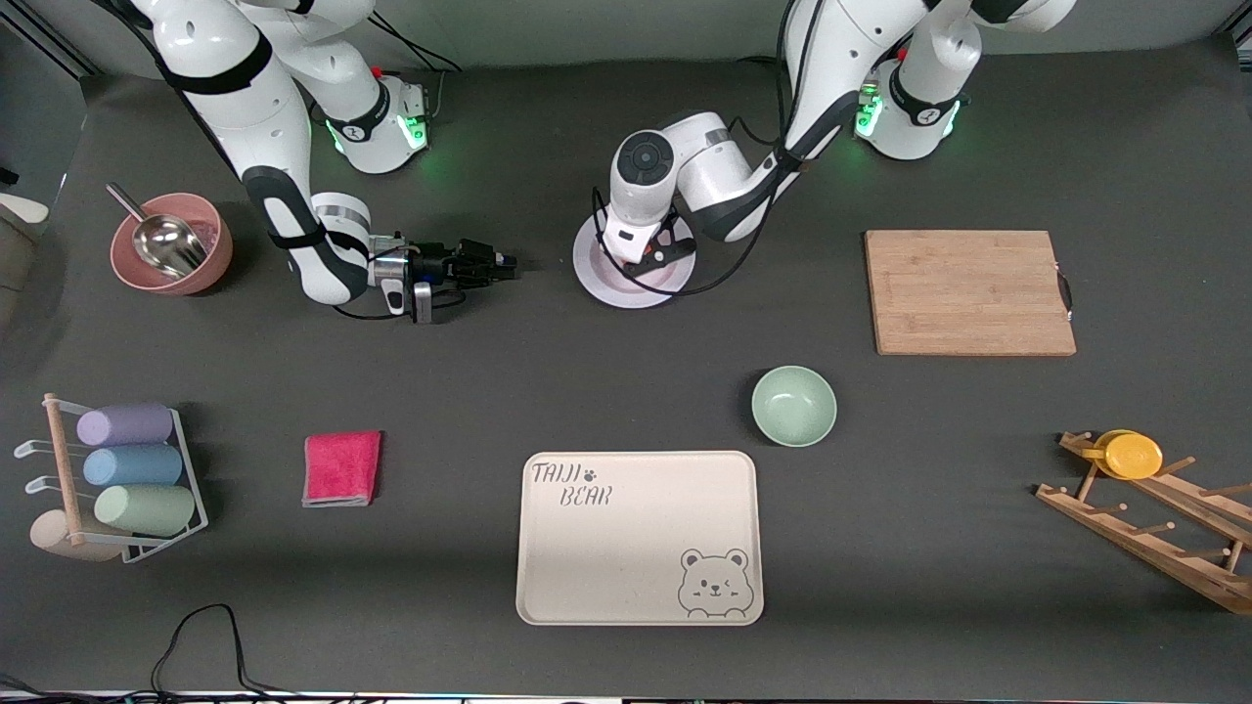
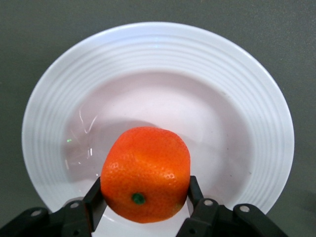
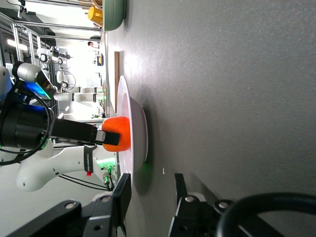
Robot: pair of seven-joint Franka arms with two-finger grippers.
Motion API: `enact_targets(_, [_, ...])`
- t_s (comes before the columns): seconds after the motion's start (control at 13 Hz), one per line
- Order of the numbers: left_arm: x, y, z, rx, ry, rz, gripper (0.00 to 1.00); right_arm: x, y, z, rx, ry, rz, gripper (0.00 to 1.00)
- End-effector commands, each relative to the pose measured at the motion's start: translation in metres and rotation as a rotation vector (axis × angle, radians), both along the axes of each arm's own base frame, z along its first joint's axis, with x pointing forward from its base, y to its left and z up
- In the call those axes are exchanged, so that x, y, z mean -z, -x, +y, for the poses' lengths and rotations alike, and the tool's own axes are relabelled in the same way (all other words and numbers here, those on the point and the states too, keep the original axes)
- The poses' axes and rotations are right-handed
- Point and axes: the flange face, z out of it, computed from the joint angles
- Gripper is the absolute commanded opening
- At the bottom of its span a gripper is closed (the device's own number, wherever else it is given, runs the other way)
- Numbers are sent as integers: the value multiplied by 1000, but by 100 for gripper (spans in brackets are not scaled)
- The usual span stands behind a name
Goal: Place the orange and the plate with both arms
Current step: 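Carry the orange with the left gripper over the white plate, then release the orange onto the plate and withdraw the left gripper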
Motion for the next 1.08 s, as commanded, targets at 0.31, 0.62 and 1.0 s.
enact_targets(0.31, [5,1,-6,-34,-2,-18,100,4,-4,2,20,-6,10,43])
enact_targets(0.62, [-21,-15,2,-72,-29,-36,100,5,-7,6,16,-8,4,43])
enact_targets(1.0, [-97,-90,64,-22,-105,-65,100,5,-14,30,35,-20,-15,43])
